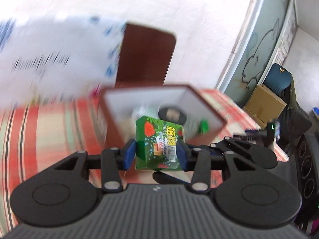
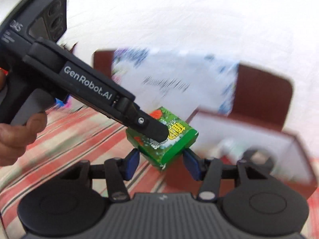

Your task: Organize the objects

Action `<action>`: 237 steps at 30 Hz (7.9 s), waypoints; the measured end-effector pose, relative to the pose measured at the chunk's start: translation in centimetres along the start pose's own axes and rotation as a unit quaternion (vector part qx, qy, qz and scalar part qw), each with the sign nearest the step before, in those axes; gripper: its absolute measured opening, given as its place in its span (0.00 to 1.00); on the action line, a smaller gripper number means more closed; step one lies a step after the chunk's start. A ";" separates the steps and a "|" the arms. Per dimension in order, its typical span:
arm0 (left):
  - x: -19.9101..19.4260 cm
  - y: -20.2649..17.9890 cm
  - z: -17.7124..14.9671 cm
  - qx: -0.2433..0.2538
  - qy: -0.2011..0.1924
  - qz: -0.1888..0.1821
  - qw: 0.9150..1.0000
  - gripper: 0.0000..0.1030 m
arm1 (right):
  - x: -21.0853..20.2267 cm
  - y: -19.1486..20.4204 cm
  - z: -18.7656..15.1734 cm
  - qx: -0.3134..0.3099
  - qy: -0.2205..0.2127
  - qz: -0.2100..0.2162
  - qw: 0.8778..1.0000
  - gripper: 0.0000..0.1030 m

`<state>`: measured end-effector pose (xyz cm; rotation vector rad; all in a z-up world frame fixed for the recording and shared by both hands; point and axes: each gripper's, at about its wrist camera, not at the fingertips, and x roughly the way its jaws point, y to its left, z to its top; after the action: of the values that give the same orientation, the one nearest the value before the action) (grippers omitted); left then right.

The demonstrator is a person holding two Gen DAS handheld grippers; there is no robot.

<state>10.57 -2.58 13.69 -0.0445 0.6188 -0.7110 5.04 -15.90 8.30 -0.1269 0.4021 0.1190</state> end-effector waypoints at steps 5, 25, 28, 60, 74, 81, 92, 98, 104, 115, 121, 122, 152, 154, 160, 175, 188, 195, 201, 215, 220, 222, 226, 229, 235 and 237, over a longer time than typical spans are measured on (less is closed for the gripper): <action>6.0 -0.5 2.3 0.011 0.019 0.016 1.000 0.45 | 3.6 -5.3 1.2 0.028 0.015 -0.021 0.999 0.50; 3.4 -6.3 -0.9 0.039 0.009 0.192 0.981 0.73 | -3.3 -10.2 -3.2 0.183 0.004 -0.102 0.978 0.78; 2.3 -7.2 -2.1 0.036 0.011 0.204 0.978 0.80 | -5.0 -10.5 -3.6 0.205 0.011 -0.111 0.972 0.82; -1.1 -9.1 -8.5 -0.001 0.048 0.245 0.968 1.00 | -10.8 -8.1 -5.2 0.240 0.067 -0.118 0.961 1.00; 0.1 -8.4 -8.9 -0.008 0.067 0.259 0.964 1.00 | -10.4 -8.8 -5.9 0.251 0.071 -0.116 0.958 1.00; 0.4 -8.5 -9.0 -0.010 0.067 0.267 0.961 1.00 | -10.4 -9.0 -6.0 0.254 0.073 -0.115 0.958 1.00; 0.7 -8.6 -8.6 -0.011 0.063 0.284 0.957 1.00 | -10.4 -9.0 -5.8 0.235 0.071 -0.121 0.962 1.00; 0.3 -8.6 -8.3 -0.005 0.050 0.298 0.953 1.00 | -10.4 -9.2 -5.7 0.233 0.071 -0.122 0.962 1.00; -0.1 -8.7 -8.1 0.004 0.037 0.300 0.953 1.00 | -10.2 -9.4 -5.8 0.238 0.076 -0.122 0.961 1.00; 0.2 -8.5 -8.3 -0.016 0.055 0.290 0.955 1.00 | -10.4 -9.8 -6.1 0.242 0.078 -0.128 0.959 1.00; 0.1 -8.3 -8.5 -0.020 0.059 0.288 0.956 1.00 | -10.3 -9.6 -6.1 0.238 0.078 -0.125 0.960 1.00; 0.1 -8.3 -8.6 -0.020 0.060 0.287 0.956 1.00 | -10.3 -9.5 -6.1 0.240 0.080 -0.124 0.960 1.00; -0.1 -7.4 -8.9 -0.041 0.067 0.289 0.954 1.00 | -8.9 -8.8 -4.3 0.208 0.079 -0.120 0.968 1.00; -0.1 -7.3 -8.9 -0.041 0.065 0.290 0.954 1.00 | -8.9 -8.8 -4.2 0.208 0.078 -0.119 0.968 1.00; -0.3 -7.2 -8.9 -0.043 0.063 0.290 0.954 1.00 | -8.7 -8.5 -4.1 0.206 0.078 -0.115 0.969 1.00; -0.6 -6.8 -8.9 -0.046 0.061 0.293 0.953 1.00 | -8.4 -7.7 -3.6 0.193 0.080 -0.113 0.971 1.00; -0.4 -7.0 -8.8 -0.046 0.061 0.292 0.953 1.00 | -8.3 -7.6 -3.8 0.204 0.079 -0.109 0.970 1.00; -0.5 -7.1 -8.7 -0.042 0.061 0.290 0.954 1.00 | -8.4 -7.9 -4.1 0.214 0.080 -0.107 0.968 1.00; -0.5 -7.4 -8.8 -0.038 0.060 0.289 0.955 1.00 | -8.6 -7.9 -4.2 0.215 0.079 -0.110 0.967 1.00; -0.6 -7.2 -8.8 -0.044 0.059 0.289 0.954 1.00 | -8.5 -7.5 -4.1 0.211 0.081 -0.111 0.968 1.00; -0.6 -7.1 -8.9 -0.046 0.060 0.288 0.955 1.00 | -8.5 -7.5 -4.2 0.211 0.080 -0.110 0.968 1.00; -0.5 -7.2 -9.0 -0.045 0.061 0.289 0.954 1.00 | -8.4 -7.5 -4.3 0.211 0.082 -0.110 0.968 1.00; -0.4 -7.0 -9.0 -0.048 0.064 0.287 0.955 1.00 | -8.4 -7.4 -4.3 0.207 0.083 -0.110 0.969 1.00; -0.3 -7.0 -9.0 -0.050 0.068 0.285 0.955 1.00 | -8.5 -7.4 -4.3 0.207 0.083 -0.109 0.969 1.00; -0.2 -6.9 -9.1 -0.050 0.071 0.282 0.955 1.00 | -8.5 -7.5 -4.3 0.206 0.083 -0.111 0.969 1.00; -0.2 -6.9 -9.1 -0.052 0.072 0.281 0.956 1.00 | -8.5 -7.5 -4.3 0.205 0.083 -0.110 0.969 1.00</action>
<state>1.39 -6.25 7.97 0.0862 0.7648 -0.1296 -3.27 -24.66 8.50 0.2292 0.5691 -0.1960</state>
